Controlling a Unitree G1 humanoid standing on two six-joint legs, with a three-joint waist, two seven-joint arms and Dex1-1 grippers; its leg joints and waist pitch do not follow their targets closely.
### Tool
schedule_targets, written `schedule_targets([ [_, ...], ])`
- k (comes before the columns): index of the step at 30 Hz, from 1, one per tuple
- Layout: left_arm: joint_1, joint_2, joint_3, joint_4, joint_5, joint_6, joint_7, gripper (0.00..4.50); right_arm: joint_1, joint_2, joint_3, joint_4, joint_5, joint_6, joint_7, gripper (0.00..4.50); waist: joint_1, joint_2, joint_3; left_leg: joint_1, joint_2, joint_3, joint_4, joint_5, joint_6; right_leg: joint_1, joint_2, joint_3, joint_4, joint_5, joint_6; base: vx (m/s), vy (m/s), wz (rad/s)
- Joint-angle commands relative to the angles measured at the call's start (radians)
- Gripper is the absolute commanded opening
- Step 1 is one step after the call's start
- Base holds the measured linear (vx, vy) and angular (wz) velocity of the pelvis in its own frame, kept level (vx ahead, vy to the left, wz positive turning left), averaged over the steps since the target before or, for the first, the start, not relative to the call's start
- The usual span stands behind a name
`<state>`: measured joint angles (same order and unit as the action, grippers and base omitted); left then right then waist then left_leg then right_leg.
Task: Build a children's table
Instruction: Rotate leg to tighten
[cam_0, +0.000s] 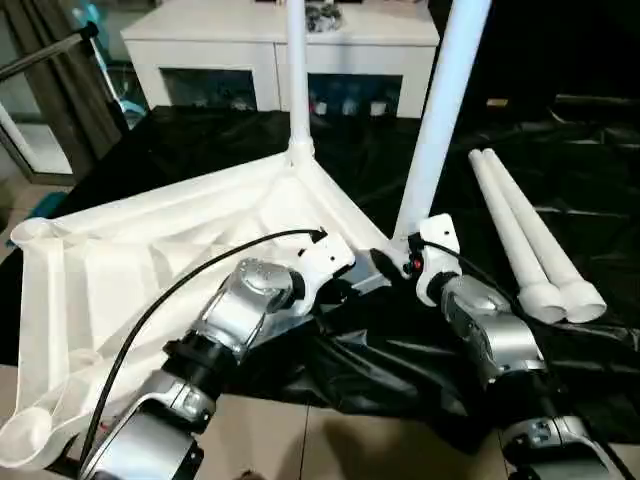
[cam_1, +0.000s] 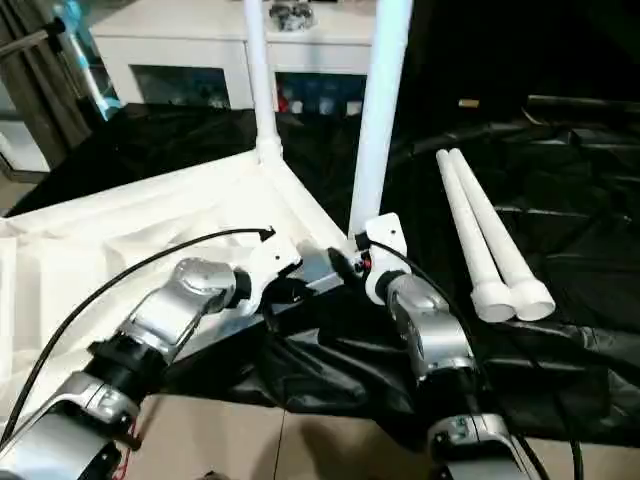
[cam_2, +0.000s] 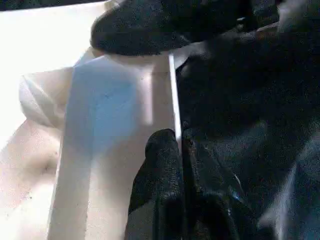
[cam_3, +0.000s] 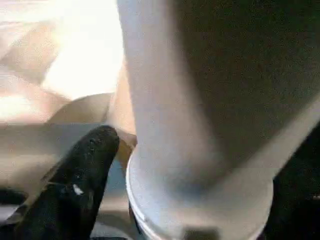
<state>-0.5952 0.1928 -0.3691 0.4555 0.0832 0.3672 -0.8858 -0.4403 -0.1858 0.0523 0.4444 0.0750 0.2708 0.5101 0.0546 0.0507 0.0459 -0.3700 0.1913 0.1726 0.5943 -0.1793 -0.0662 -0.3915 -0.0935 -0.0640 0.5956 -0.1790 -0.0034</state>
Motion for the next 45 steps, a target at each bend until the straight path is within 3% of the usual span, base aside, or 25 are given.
schedule_targets([
  [1,0.018,0.011,-0.061,-0.070,-0.041,-0.071,-0.133,0.00,0.032,-0.039,0.104,-0.068,0.036,0.001,0.188,3.93,0.003,-0.006,-0.070,0.004,0.028,-0.008,-0.074,-0.204,0.054,0.048,-0.045,0.035,-0.060,-0.093,-0.224,0.050,-0.006,0.01],
  [5,0.036,0.042,-0.063,-0.091,-0.053,-0.099,-0.185,0.00,0.057,-0.102,0.126,-0.122,0.055,0.002,0.295,3.93,0.009,-0.007,-0.074,-0.001,0.029,-0.006,-0.064,-0.115,0.108,0.051,-0.044,0.034,-0.043,0.046,-0.269,0.013,-0.002,0.00],
  [8,0.055,0.071,-0.066,-0.125,-0.075,-0.106,-0.237,0.00,0.085,-0.162,0.140,-0.174,0.074,0.010,0.398,3.93,0.012,-0.007,-0.071,-0.001,0.032,-0.004,-0.065,-0.133,0.114,0.049,-0.044,0.033,-0.045,0.011,-0.279,0.000,0.000,0.00],
  [15,0.085,0.148,-0.074,-0.172,-0.103,-0.104,-0.361,0.00,0.130,-0.260,0.166,-0.281,0.136,0.065,0.570,3.77,0.014,-0.007,-0.061,0.007,0.036,-0.004,-0.076,-0.241,0.069,0.043,-0.045,0.036,-0.063,-0.175,-0.247,0.000,0.000,0.00],
  [21,0.093,0.177,-0.071,-0.194,-0.111,-0.098,-0.403,0.00,0.151,-0.268,0.178,-0.312,0.145,0.086,0.601,3.09,0.018,-0.009,-0.062,0.007,0.036,-0.005,-0.077,-0.236,0.055,0.040,-0.047,0.038,-0.063,-0.197,-0.233,0.000,0.000,0.00],
  [25,0.092,0.181,-0.068,-0.190,-0.108,-0.098,-0.399,0.00,0.157,-0.263,0.184,-0.323,0.149,0.096,0.599,2.94,0.021,-0.008,-0.063,0.006,0.035,-0.005,-0.076,-0.218,0.056,0.041,-0.045,0.037,-0.059,-0.169,-0.236,0.000,0.000,0.00],
  [28,0.080,0.143,-0.049,-0.160,-0.092,-0.084,-0.322,0.00,0.154,-0.219,0.170,-0.293,0.129,0.093,0.518,2.79,0.020,-0.008,-0.063,0.004,0.034,-0.004,-0.074,-0.209,0.055,0.040,-0.046,0.038,-0.058,-0.159,-0.238,0.000,0.000,0.00],
  [34,0.008,0.011,0.008,-0.020,-0.030,-0.041,-0.045,0.00,0.089,-0.060,0.107,-0.117,0.043,0.127,0.194,2.74,0.002,-0.010,-0.054,0.013,0.024,-0.008,-0.082,-0.304,-0.002,0.034,-0.047,0.035,-0.080,-0.365,-0.184,0.000,0.000,0.00],
  [39,-0.055,-0.120,0.052,0.073,-0.013,0.016,0.157,0.00,0.028,0.089,0.058,0.006,0.008,0.144,-0.078,2.74,-0.001,-0.011,-0.050,0.018,0.020,-0.009,-0.084,-0.341,-0.005,0.027,-0.046,0.033,-0.095,-0.446,-0.147,0.000,0.000,0.00],
  [40,-0.059,-0.129,0.050,0.078,-0.009,0.016,0.160,0.00,0.023,0.102,0.062,0.015,0.002,0.135,-0.092,2.74,-0.001,-0.009,-0.051,0.017,0.020,-0.013,-0.086,-0.347,-0.007,0.030,-0.048,0.031,-0.098,-0.468,-0.133,0.000,0.000,0.00],
  [42,-0.061,-0.135,0.046,0.082,-0.007,0.005,0.147,0.00,0.020,0.117,0.062,0.022,-0.004,0.124,-0.096,3.29,-0.002,-0.009,-0.050,0.019,0.021,-0.012,-0.087,-0.357,-0.004,0.025,-0.048,0.032,-0.103,-0.478,-0.123,0.000,0.000,0.00],
  [45,-0.053,-0.125,0.028,0.062,-0.012,-0.021,0.091,0.00,0.016,0.123,0.060,0.019,-0.006,0.115,-0.081,3.51,-0.002,-0.006,-0.053,0.013,0.024,-0.015,-0.092,-0.355,0.001,0.031,-0.046,0.032,-0.097,-0.414,-0.131,0.000,0.000,0.00],
])
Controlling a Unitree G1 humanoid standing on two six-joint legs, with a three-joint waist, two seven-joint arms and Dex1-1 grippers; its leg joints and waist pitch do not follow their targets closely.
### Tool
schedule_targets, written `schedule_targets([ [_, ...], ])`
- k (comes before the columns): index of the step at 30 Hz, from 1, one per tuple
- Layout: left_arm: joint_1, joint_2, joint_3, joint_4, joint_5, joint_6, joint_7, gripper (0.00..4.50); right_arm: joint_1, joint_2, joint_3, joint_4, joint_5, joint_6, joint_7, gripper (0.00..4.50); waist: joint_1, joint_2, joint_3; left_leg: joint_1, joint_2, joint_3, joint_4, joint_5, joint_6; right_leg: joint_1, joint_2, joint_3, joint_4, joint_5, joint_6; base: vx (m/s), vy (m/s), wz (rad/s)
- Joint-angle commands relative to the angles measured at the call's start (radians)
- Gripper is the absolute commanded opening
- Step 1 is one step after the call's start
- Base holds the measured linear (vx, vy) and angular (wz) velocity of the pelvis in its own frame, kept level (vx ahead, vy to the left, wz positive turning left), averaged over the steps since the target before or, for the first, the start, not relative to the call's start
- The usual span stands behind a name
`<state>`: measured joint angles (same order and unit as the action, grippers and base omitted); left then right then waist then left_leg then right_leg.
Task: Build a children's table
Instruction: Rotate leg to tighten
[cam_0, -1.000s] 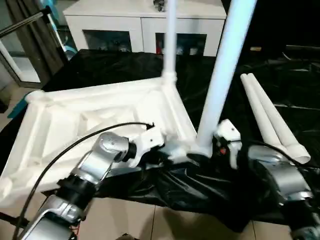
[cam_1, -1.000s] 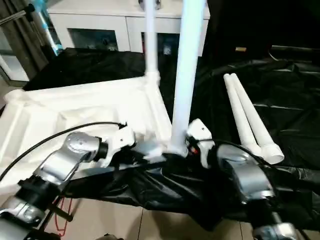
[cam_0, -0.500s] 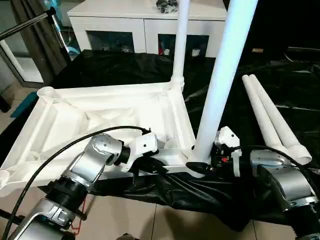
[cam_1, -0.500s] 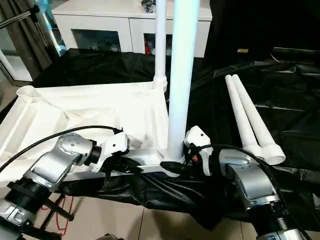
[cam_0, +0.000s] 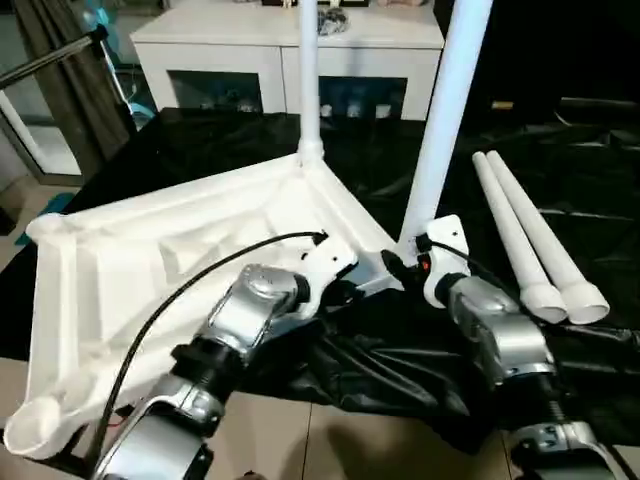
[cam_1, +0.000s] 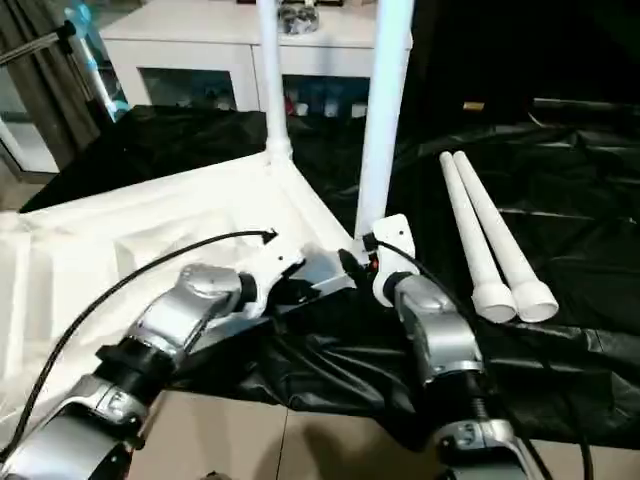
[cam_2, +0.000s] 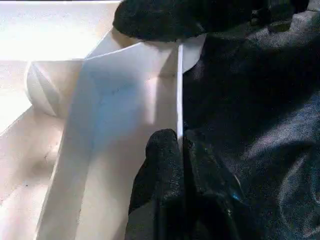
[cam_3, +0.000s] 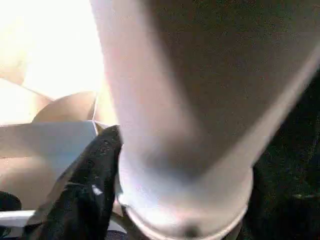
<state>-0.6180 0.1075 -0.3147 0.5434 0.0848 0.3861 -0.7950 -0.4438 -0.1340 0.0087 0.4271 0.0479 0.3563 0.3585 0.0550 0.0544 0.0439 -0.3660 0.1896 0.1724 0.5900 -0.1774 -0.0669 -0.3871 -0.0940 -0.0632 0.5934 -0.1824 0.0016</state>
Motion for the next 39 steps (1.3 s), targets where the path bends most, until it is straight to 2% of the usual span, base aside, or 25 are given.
schedule_targets([
  [1,-0.026,-0.034,-0.031,-0.034,-0.016,-0.044,-0.014,0.00,0.019,0.066,0.105,0.033,0.019,0.022,0.074,3.61,-0.003,-0.009,-0.051,0.010,0.026,-0.015,-0.088,-0.359,0.002,0.026,-0.046,0.031,-0.094,-0.403,-0.139,0.000,0.000,0.00],
  [2,-0.020,-0.026,-0.036,-0.044,-0.020,-0.049,-0.032,0.00,0.019,0.055,0.107,0.029,0.016,0.005,0.084,3.71,-0.003,-0.005,-0.052,0.009,0.026,-0.015,-0.088,-0.361,0.002,0.027,-0.046,0.032,-0.092,-0.391,-0.144,0.000,0.000,0.00],
  [3,-0.020,-0.026,-0.036,-0.044,-0.020,-0.049,-0.032,0.00,0.019,0.055,0.107,0.029,0.016,0.005,0.084,3.79,-0.003,-0.007,-0.053,0.009,0.027,-0.014,-0.088,-0.359,0.003,0.027,-0.047,0.033,-0.091,-0.375,-0.149,0.000,0.000,0.00],
  [4,-0.004,0.000,-0.049,-0.068,-0.029,-0.068,-0.087,0.00,0.015,0.031,0.109,0.018,0.022,-0.026,0.135,3.79,-0.003,-0.005,-0.053,0.008,0.027,-0.015,-0.088,-0.357,0.003,0.028,-0.047,0.033,-0.090,-0.365,-0.154,0.000,0.000,0.00],
  [6,0.009,0.023,-0.058,-0.085,-0.034,-0.080,-0.128,0.00,0.017,0.002,0.119,-0.005,0.031,-0.042,0.201,3.79,-0.006,-0.005,-0.056,-0.001,0.028,-0.016,-0.087,-0.328,0.011,0.037,-0.048,0.033,-0.082,-0.307,-0.168,0.000,0.000,0.00],
  [7,0.016,0.035,-0.061,-0.093,-0.036,-0.083,-0.148,0.00,0.022,-0.019,0.129,-0.023,0.038,-0.050,0.245,3.79,-0.006,-0.005,-0.057,0.001,0.029,-0.015,-0.086,-0.322,0.015,0.036,-0.047,0.033,-0.082,-0.290,-0.174,0.000,0.000,0.00],
  [13,0.057,0.115,-0.073,-0.156,-0.068,-0.137,-0.285,0.00,0.066,-0.149,0.175,-0.131,0.084,-0.033,0.496,3.79,0.002,-0.006,-0.069,-0.002,0.032,-0.008,-0.069,-0.172,0.078,0.048,-0.044,0.033,-0.052,-0.038,-0.252,0.000,0.000,0.00],
  [15,0.070,0.148,-0.079,-0.177,-0.078,-0.138,-0.334,0.00,0.085,-0.192,0.186,-0.165,0.096,-0.034,0.568,3.79,0.009,-0.004,-0.075,-0.005,0.032,-0.007,-0.060,-0.106,0.113,0.049,-0.043,0.033,-0.038,0.069,-0.282,0.000,0.000,0.00],
  [17,0.078,0.180,-0.084,-0.185,-0.079,-0.143,-0.371,0.00,0.099,-0.232,0.194,-0.188,0.106,-0.032,0.629,3.79,0.017,-0.004,-0.078,-0.005,0.034,-0.006,-0.054,-0.074,0.137,0.047,-0.042,0.031,-0.031,0.114,-0.294,0.000,0.000,0.00],
  [18,0.081,0.192,-0.086,-0.187,-0.078,-0.150,-0.386,0.00,0.104,-0.246,0.197,-0.196,0.109,-0.031,0.649,3.79,0.016,-0.005,-0.073,-0.007,0.035,-0.003,-0.055,-0.083,0.148,0.042,-0.041,0.030,-0.035,0.099,-0.298,0.000,0.000,0.00],
  [20,0.090,0.220,-0.089,-0.195,-0.079,-0.163,-0.420,0.00,0.116,-0.273,0.205,-0.220,0.122,-0.019,0.689,3.79,0.021,-0.005,-0.069,-0.004,0.037,-0.004,-0.059,-0.140,0.132,0.043,-0.045,0.029,-0.042,0.005,-0.292,0.000,0.000,0.00],
  [21,0.097,0.240,-0.089,-0.206,-0.085,-0.169,-0.454,0.00,0.125,-0.290,0.211,-0.242,0.134,-0.007,0.719,3.79,0.020,-0.005,-0.064,-0.002,0.039,-0.003,-0.065,-0.183,0.113,0.040,-0.045,0.031,-0.049,-0.065,-0.281,0.000,0.000,0.00],
  [23,0.099,0.247,-0.089,-0.211,-0.087,-0.170,-0.468,0.00,0.128,-0.295,0.212,-0.249,0.138,-0.003,0.729,3.79,0.022,-0.005,-0.063,0.002,0.040,-0.003,-0.068,-0.218,0.088,0.037,-0.046,0.034,-0.053,-0.124,-0.266,0.000,0.000,0.00],
  [24,0.102,0.255,-0.089,-0.216,-0.089,-0.173,-0.480,0.00,0.132,-0.297,0.215,-0.258,0.142,0.001,0.735,3.64,0.022,-0.008,-0.061,0.002,0.040,-0.003,-0.071,-0.233,0.074,0.036,-0.046,0.035,-0.057,-0.152,-0.258,0.000,0.000,0.00],
  [27,0.110,0.275,-0.091,-0.231,-0.096,-0.172,-0.501,0.00,0.144,-0.303,0.220,-0.281,0.154,0.016,0.754,3.47,0.024,-0.008,-0.061,0.003,0.039,-0.004,-0.073,-0.241,0.055,0.034,-0.046,0.037,-0.057,-0.178,-0.244,0.000,0.000,0.00],
  [28,0.111,0.277,-0.091,-0.233,-0.097,-0.171,-0.503,0.00,0.146,-0.304,0.221,-0.284,0.155,0.017,0.756,3.44,0.025,-0.010,-0.061,0.002,0.039,-0.004,-0.073,-0.235,0.055,0.035,-0.046,0.038,-0.057,-0.175,-0.242,0.000,0.000,0.00],
  [30,0.118,0.289,-0.092,-0.242,-0.100,-0.170,-0.513,0.00,0.154,-0.306,0.224,-0.299,0.161,0.026,0.764,3.10,0.028,-0.008,-0.063,0.001,0.038,-0.003,-0.070,-0.215,0.060,0.034,-0.046,0.038,-0.053,-0.152,-0.240,0.000,0.000,0.00],
  [34,0.122,0.289,-0.090,-0.239,-0.097,-0.166,-0.505,0.00,0.159,-0.300,0.228,-0.301,0.161,0.028,0.759,2.91,0.031,-0.009,-0.065,-0.001,0.036,-0.003,-0.067,-0.188,0.065,0.035,-0.045,0.037,-0.049,-0.118,-0.247,0.000,0.000,0.00],
  [38,0.106,0.242,-0.069,-0.202,-0.081,-0.141,-0.415,0.00,0.151,-0.253,0.218,-0.263,0.128,0.024,0.659,2.79,0.028,-0.007,-0.062,0.000,0.035,-0.002,-0.069,-0.209,0.056,0.032,-0.045,0.037,-0.054,-0.145,-0.244,0.000,0.000,0.00],
  [39,0.083,0.196,-0.048,-0.166,-0.066,-0.103,-0.322,0.00,0.130,-0.195,0.197,-0.199,0.082,0.013,0.521,2.79,0.025,-0.005,-0.058,0.000,0.035,-0.002,-0.072,-0.230,0.040,0.030,-0.046,0.038,-0.057,-0.184,-0.238,0.000,0.000,0.00],
])
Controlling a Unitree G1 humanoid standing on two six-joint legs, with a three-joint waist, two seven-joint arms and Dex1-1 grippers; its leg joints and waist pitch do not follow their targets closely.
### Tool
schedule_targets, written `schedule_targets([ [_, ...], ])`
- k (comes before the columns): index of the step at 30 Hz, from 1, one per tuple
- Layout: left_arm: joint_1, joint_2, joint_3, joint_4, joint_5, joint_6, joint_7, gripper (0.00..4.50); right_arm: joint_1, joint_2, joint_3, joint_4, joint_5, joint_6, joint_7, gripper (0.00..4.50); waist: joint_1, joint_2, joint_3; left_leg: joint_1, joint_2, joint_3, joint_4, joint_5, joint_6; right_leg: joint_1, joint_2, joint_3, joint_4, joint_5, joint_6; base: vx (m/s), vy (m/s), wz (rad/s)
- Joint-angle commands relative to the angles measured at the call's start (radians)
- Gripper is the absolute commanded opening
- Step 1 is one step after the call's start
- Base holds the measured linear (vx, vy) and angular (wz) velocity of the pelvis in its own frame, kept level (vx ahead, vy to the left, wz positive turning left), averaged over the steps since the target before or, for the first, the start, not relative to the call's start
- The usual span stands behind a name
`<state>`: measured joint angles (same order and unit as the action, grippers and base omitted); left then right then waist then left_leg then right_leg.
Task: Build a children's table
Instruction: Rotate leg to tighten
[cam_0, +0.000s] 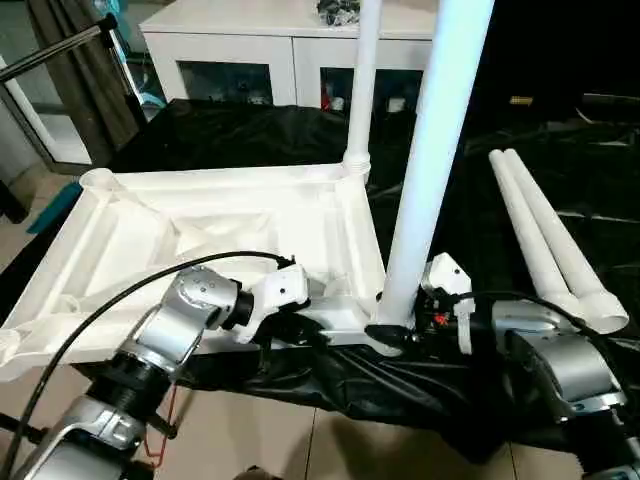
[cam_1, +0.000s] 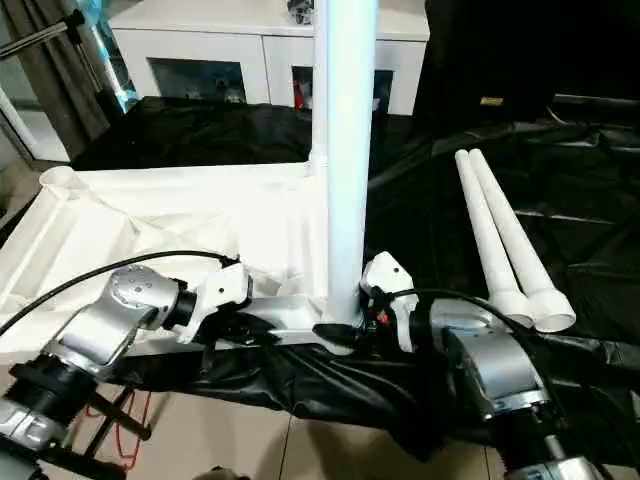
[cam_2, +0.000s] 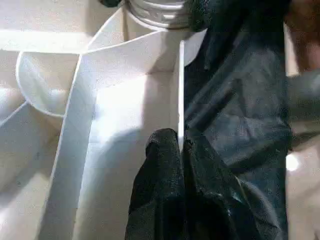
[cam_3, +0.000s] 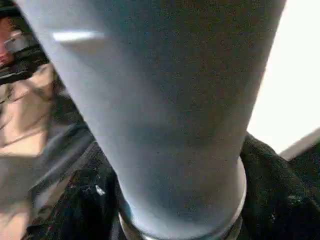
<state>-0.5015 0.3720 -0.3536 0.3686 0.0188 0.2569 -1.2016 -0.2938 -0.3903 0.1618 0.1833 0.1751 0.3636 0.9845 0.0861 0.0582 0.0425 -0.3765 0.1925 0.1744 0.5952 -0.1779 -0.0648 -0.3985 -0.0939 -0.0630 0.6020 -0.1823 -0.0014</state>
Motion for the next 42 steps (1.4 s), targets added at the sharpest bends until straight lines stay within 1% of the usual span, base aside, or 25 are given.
schedule_targets([
  [1,-0.055,-0.106,0.005,0.041,0.007,0.056,0.151,0.00,-0.039,0.106,0.024,0.095,-0.064,0.013,-0.199,2.78,-0.012,-0.014,-0.052,0.014,0.027,-0.006,-0.081,-0.278,0.014,0.041,-0.047,0.035,-0.074,-0.275,-0.218,0.000,0.000,0.00],
  [2,-0.064,-0.121,0.011,0.054,0.010,0.069,0.179,0.00,-0.047,0.124,0.016,0.116,-0.071,0.017,-0.236,2.77,-0.015,-0.013,-0.048,0.021,0.023,-0.008,-0.083,-0.319,-0.009,0.038,-0.049,0.034,-0.083,-0.379,-0.189,0.000,0.000,0.00],
  [3,-0.082,-0.151,0.025,0.084,0.015,0.079,0.235,0.00,-0.061,0.158,0.000,0.150,-0.076,0.030,-0.301,2.77,-0.016,-0.016,-0.049,0.024,0.023,-0.010,-0.083,-0.332,-0.015,0.038,-0.051,0.034,-0.088,-0.416,-0.174,0.000,0.000,0.00],
  [4,-0.107,-0.192,0.044,0.123,0.022,0.094,0.312,0.00,-0.078,0.205,-0.022,0.194,-0.079,0.053,-0.386,2.77,-0.021,-0.020,-0.047,0.024,0.022,-0.011,-0.085,-0.339,-0.018,0.035,-0.050,0.036,-0.093,-0.438,-0.161,0.000,0.000,0.00],
  [7,-0.120,-0.213,0.051,0.142,0.025,0.098,0.348,0.00,-0.087,0.230,-0.030,0.217,-0.081,0.060,-0.429,2.76,-0.025,-0.016,-0.047,0.028,0.023,-0.012,-0.086,-0.358,-0.007,0.031,-0.050,0.036,-0.103,-0.457,-0.139,0.000,0.000,0.00],
  [9,-0.146,-0.267,0.057,0.173,0.024,0.110,0.404,0.00,-0.119,0.296,-0.046,0.293,-0.099,0.079,-0.555,2.76,-0.031,-0.015,-0.044,0.027,0.019,-0.014,-0.088,-0.374,-0.012,0.029,-0.048,0.032,-0.105,-0.489,-0.130,0.000,0.000,0.00],
  [10,-0.151,-0.285,0.055,0.173,0.021,0.113,0.409,0.00,-0.130,0.318,-0.046,0.316,-0.105,0.080,-0.588,2.76,-0.032,-0.016,-0.046,0.028,0.018,-0.017,-0.089,-0.380,-0.014,0.032,-0.051,0.029,-0.109,-0.516,-0.117,0.000,0.000,0.00],
  [11,-0.152,-0.294,0.053,0.169,0.018,0.115,0.409,0.00,-0.136,0.330,-0.045,0.327,-0.109,0.081,-0.605,3.10,-0.033,-0.014,-0.046,0.028,0.019,-0.018,-0.091,-0.384,-0.013,0.032,-0.051,0.029,-0.112,-0.520,-0.110,0.000,0.000,0.00],
  [17,-0.125,-0.275,0.025,0.122,0.024,0.091,0.329,0.00,-0.144,0.345,-0.066,0.318,-0.095,0.054,-0.572,3.65,-0.033,-0.011,-0.047,0.022,0.023,-0.020,-0.097,-0.385,-0.005,0.033,-0.051,0.032,-0.110,-0.472,-0.111,0.000,0.000,0.00],
  [19,-0.110,-0.252,0.010,0.099,0.018,0.070,0.285,0.00,-0.148,0.331,-0.065,0.307,-0.090,0.032,-0.539,3.94,-0.035,-0.011,-0.050,0.018,0.025,-0.021,-0.098,-0.386,-0.005,0.035,-0.051,0.033,-0.104,-0.441,-0.119,0.000,0.000,0.00],
  [20,-0.099,-0.234,0.001,0.083,0.012,0.062,0.256,0.00,-0.149,0.318,-0.062,0.299,-0.086,0.020,-0.514,3.94,-0.036,-0.011,-0.053,0.013,0.025,-0.022,-0.098,-0.363,-0.003,0.042,-0.051,0.033,-0.098,-0.396,-0.129,0.000,0.000,0.00],
  [23,-0.066,-0.172,-0.021,0.035,-0.006,0.033,0.159,0.00,-0.131,0.242,-0.027,0.223,-0.053,-0.002,-0.361,3.94,-0.038,-0.011,-0.058,0.012,0.027,-0.014,-0.091,-0.306,0.017,0.043,-0.048,0.036,-0.086,-0.262,-0.175,0.018,-0.002,0.00],
  [24,-0.057,-0.155,-0.024,0.025,-0.010,0.017,0.129,0.00,-0.120,0.210,-0.011,0.192,-0.044,-0.009,-0.299,3.94,-0.035,-0.015,-0.059,0.010,0.028,-0.013,-0.089,-0.274,0.030,0.049,-0.047,0.036,-0.081,-0.217,-0.188,0.055,-0.010,0.02],
  [26,-0.047,-0.131,-0.024,0.009,-0.019,0.007,0.083,0.00,-0.101,0.153,0.013,0.140,-0.028,-0.014,-0.195,3.94,-0.031,-0.012,-0.064,0.009,0.029,-0.011,-0.082,-0.213,0.054,0.052,-0.045,0.036,-0.068,-0.117,-0.215,0.064,-0.008,0.01],
  [27,-0.045,-0.125,-0.023,0.005,-0.022,0.007,0.070,0.00,-0.096,0.138,0.019,0.126,-0.023,-0.016,-0.167,3.94,-0.025,-0.013,-0.071,0.012,0.029,-0.008,-0.074,-0.156,0.075,0.055,-0.044,0.036,-0.058,-0.029,-0.237,0.064,-0.004,0.02],
  [28,-0.040,-0.109,-0.028,-0.004,-0.027,0.002,0.043,0.00,-0.083,0.105,0.032,0.096,-0.012,-0.014,-0.103,3.94,-0.019,-0.015,-0.074,0.008,0.027,-0.007,-0.067,-0.096,0.100,0.058,-0.043,0.035,-0.047,0.058,-0.257,0.052,-0.001,0.02],
  [29,-0.038,-0.095,-0.033,-0.008,-0.029,-0.004,0.021,0.00,-0.071,0.074,0.044,0.070,-0.004,-0.013,-0.044,3.94,-0.018,-0.018,-0.076,0.006,0.027,-0.006,-0.064,-0.072,0.115,0.059,-0.042,0.035,-0.043,0.092,-0.266,0.052,-0.001,0.02],
  [30,-0.037,-0.086,-0.036,-0.009,-0.029,-0.009,0.007,0.00,-0.064,0.053,0.052,0.055,0.002,-0.006,-0.011,3.94,-0.011,-0.016,-0.079,0.004,0.028,-0.005,-0.057,-0.036,0.141,0.057,-0.042,0.033,-0.036,0.140,-0.278,0.000,0.000,0.00],
  [31,-0.037,-0.083,-0.037,-0.010,-0.030,-0.010,0.002,0.00,-0.062,0.046,0.054,0.051,0.004,-0.004,0.001,3.94,-0.009,-0.016,-0.079,0.002,0.028,-0.005,-0.055,-0.025,0.151,0.055,-0.042,0.032,-0.035,0.149,-0.283,0.000,0.000,0.00],
  [32,-0.035,-0.071,-0.040,-0.014,-0.032,-0.013,-0.018,0.00,-0.052,0.016,0.063,0.031,0.011,0.002,0.050,3.94,-0.004,-0.016,-0.075,0.002,0.030,-0.003,-0.055,-0.032,0.161,0.052,-0.043,0.031,-0.038,0.127,-0.288,0.000,0.000,0.00],
  [33,-0.035,-0.071,-0.040,-0.014,-0.032,-0.013,-0.018,0.00,-0.052,0.016,0.063,0.031,0.011,0.002,0.050,3.94,0.002,-0.016,-0.072,0.003,0.032,-0.003,-0.057,-0.066,0.154,0.052,-0.046,0.031,-0.042,0.068,-0.285,0.000,0.000,0.00],
  [35,-0.033,-0.057,-0.042,-0.018,-0.039,-0.019,-0.042,0.00,-0.039,-0.016,0.072,0.005,0.027,0.013,0.098,3.69,0.002,-0.017,-0.064,0.008,0.036,-0.002,-0.066,-0.140,0.119,0.047,-0.047,0.033,-0.054,-0.058,-0.271,0.000,0.000,0.00],
  [39,-0.028,-0.042,-0.043,-0.030,-0.048,-0.022,-0.081,0.00,-0.024,-0.038,0.076,-0.033,0.054,0.033,0.136,3.40,0.004,-0.016,-0.060,0.015,0.038,-0.002,-0.073,-0.216,0.072,0.043,-0.047,0.037,-0.062,-0.160,-0.248,0.000,0.000,0.00],
  [41,-0.024,-0.034,-0.044,-0.035,-0.049,-0.020,-0.096,0.00,-0.017,-0.042,0.078,-0.049,0.061,0.041,0.147,3.21,0.005,-0.018,-0.060,0.013,0.037,-0.003,-0.075,-0.223,0.062,0.044,-0.048,0.039,-0.064,-0.181,-0.235,0.000,0.000,0.00],
  [42,-0.026,-0.032,-0.045,-0.030,-0.047,-0.022,-0.100,0.00,-0.015,-0.041,0.077,-0.053,0.061,0.046,0.153,3.21,0.003,-0.014,-0.061,0.013,0.037,-0.003,-0.076,-0.223,0.059,0.042,-0.049,0.039,-0.064,-0.182,-0.233,0.000,0.000,0.00],
])
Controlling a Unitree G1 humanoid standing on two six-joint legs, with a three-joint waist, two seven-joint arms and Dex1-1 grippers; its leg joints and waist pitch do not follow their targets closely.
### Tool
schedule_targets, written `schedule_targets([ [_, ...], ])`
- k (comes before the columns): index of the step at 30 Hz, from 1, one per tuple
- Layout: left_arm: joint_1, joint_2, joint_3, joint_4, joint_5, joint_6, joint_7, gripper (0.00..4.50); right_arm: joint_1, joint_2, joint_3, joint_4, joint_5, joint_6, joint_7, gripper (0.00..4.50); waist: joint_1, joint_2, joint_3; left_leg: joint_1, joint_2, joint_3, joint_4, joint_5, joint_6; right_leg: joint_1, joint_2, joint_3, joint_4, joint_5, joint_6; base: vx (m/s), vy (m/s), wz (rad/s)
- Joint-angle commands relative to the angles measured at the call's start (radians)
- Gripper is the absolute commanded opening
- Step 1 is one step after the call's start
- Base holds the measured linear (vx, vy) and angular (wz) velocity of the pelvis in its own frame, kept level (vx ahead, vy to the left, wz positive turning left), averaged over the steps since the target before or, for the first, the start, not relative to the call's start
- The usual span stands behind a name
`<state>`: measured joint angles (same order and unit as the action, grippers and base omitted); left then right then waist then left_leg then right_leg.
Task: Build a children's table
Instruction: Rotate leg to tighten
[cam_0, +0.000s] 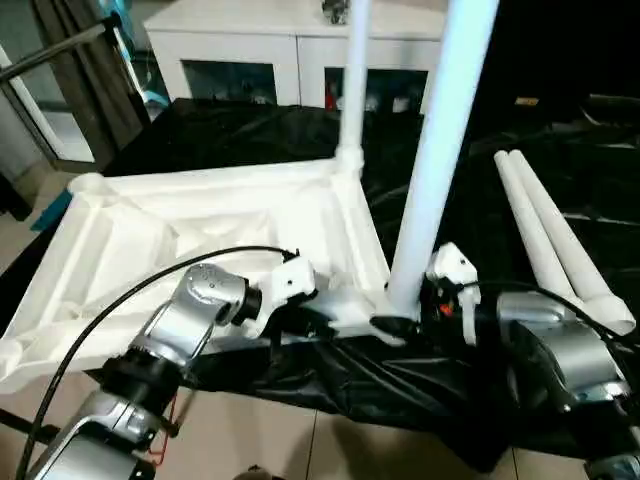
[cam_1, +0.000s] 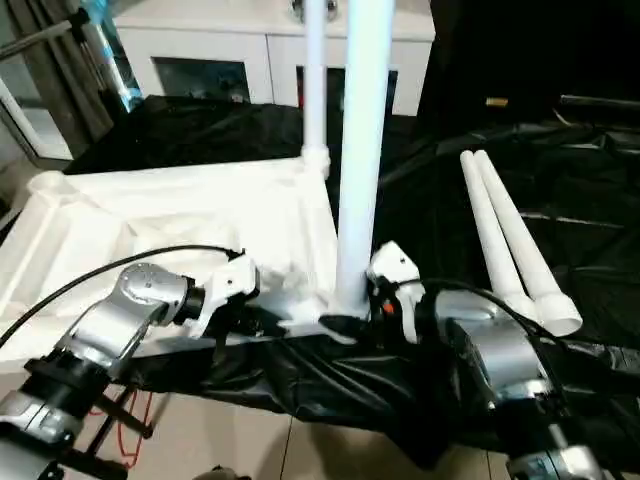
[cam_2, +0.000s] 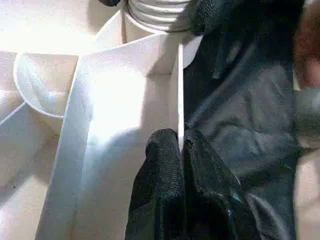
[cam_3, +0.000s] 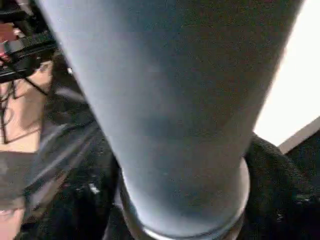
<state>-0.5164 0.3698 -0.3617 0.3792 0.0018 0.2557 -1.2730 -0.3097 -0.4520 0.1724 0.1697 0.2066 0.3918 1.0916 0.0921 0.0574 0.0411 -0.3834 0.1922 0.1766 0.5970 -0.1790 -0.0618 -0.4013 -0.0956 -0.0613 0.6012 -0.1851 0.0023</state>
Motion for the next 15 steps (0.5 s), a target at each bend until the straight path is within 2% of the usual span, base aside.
schedule_targets([
  [1,-0.011,-0.030,-0.037,-0.041,-0.030,-0.021,-0.029,0.00,0.001,0.020,0.066,-0.040,0.030,0.018,0.046,3.02,-0.004,-0.015,-0.059,0.019,0.036,-0.005,-0.077,-0.222,0.054,0.045,-0.045,0.037,-0.064,-0.180,-0.235,0.000,0.000,0.00],
  [2,-0.012,-0.031,-0.037,-0.038,-0.029,-0.022,-0.029,0.00,0.001,0.022,0.066,-0.038,0.027,0.019,0.047,2.94,-0.003,-0.014,-0.059,0.022,0.036,-0.004,-0.077,-0.226,0.051,0.043,-0.046,0.038,-0.065,-0.182,-0.235,0.000,0.000,0.00],
  [6,-0.016,-0.045,-0.027,-0.026,-0.023,-0.014,0.006,0.00,0.003,0.036,0.063,-0.029,0.017,0.016,0.016,2.78,-0.004,-0.016,-0.062,0.016,0.034,-0.006,-0.075,-0.194,0.055,0.047,-0.045,0.037,-0.059,-0.142,-0.237,0.000,0.000,0.00],
  [9,-0.034,-0.086,0.000,0.005,-0.008,0.012,0.097,0.00,-0.012,0.096,0.038,0.030,-0.026,0.012,-0.121,2.77,-0.007,-0.017,-0.062,0.015,0.032,-0.005,-0.073,-0.182,0.055,0.047,-0.046,0.037,-0.060,-0.142,-0.239,0.000,0.000,0.00],
  [10,-0.054,-0.121,0.017,0.029,0.006,0.044,0.173,0.00,-0.036,0.161,0.005,0.102,-0.071,0.003,-0.276,2.76,-0.012,-0.018,-0.060,0.013,0.030,-0.005,-0.074,-0.186,0.045,0.044,-0.046,0.037,-0.062,-0.162,-0.236,0.000,0.000,0.00],
  [11,-0.056,-0.124,0.019,0.030,0.007,0.047,0.178,0.00,-0.038,0.165,0.002,0.107,-0.074,0.003,-0.286,2.75,-0.014,-0.016,-0.059,0.015,0.028,-0.005,-0.076,-0.199,0.036,0.042,-0.046,0.036,-0.065,-0.188,-0.232,0.000,0.000,0.00],
  [12,-0.073,-0.153,0.029,0.047,0.024,0.081,0.244,0.00,-0.062,0.215,-0.032,0.171,-0.097,0.019,-0.414,2.75,-0.019,-0.021,-0.056,0.015,0.027,-0.008,-0.080,-0.227,0.014,0.044,-0.046,0.034,-0.068,-0.248,-0.215,0.000,0.000,0.00],
  [13,-0.079,-0.161,0.032,0.051,0.029,0.091,0.265,0.00,-0.069,0.229,-0.042,0.189,-0.101,0.030,-0.451,2.75,-0.021,-0.020,-0.056,0.018,0.026,-0.008,-0.081,-0.243,0.008,0.042,-0.047,0.035,-0.072,-0.274,-0.208,0.000,0.000,0.00],
  [14,-0.087,-0.180,0.038,0.056,0.033,0.112,0.297,0.00,-0.075,0.246,-0.052,0.214,-0.106,0.042,-0.491,2.75,-0.027,-0.024,-0.055,0.018,0.025,-0.009,-0.081,-0.259,0.001,0.043,-0.047,0.034,-0.075,-0.300,-0.197,0.000,0.000,0.00],
  [15,-0.100,-0.223,0.051,0.057,0.037,0.156,0.361,0.00,-0.080,0.286,-0.068,0.245,-0.105,0.058,-0.555,2.74,-0.029,-0.023,-0.055,0.020,0.026,-0.008,-0.081,-0.265,0.001,0.041,-0.047,0.036,-0.078,-0.310,-0.190,0.000,0.000,0.00],
])
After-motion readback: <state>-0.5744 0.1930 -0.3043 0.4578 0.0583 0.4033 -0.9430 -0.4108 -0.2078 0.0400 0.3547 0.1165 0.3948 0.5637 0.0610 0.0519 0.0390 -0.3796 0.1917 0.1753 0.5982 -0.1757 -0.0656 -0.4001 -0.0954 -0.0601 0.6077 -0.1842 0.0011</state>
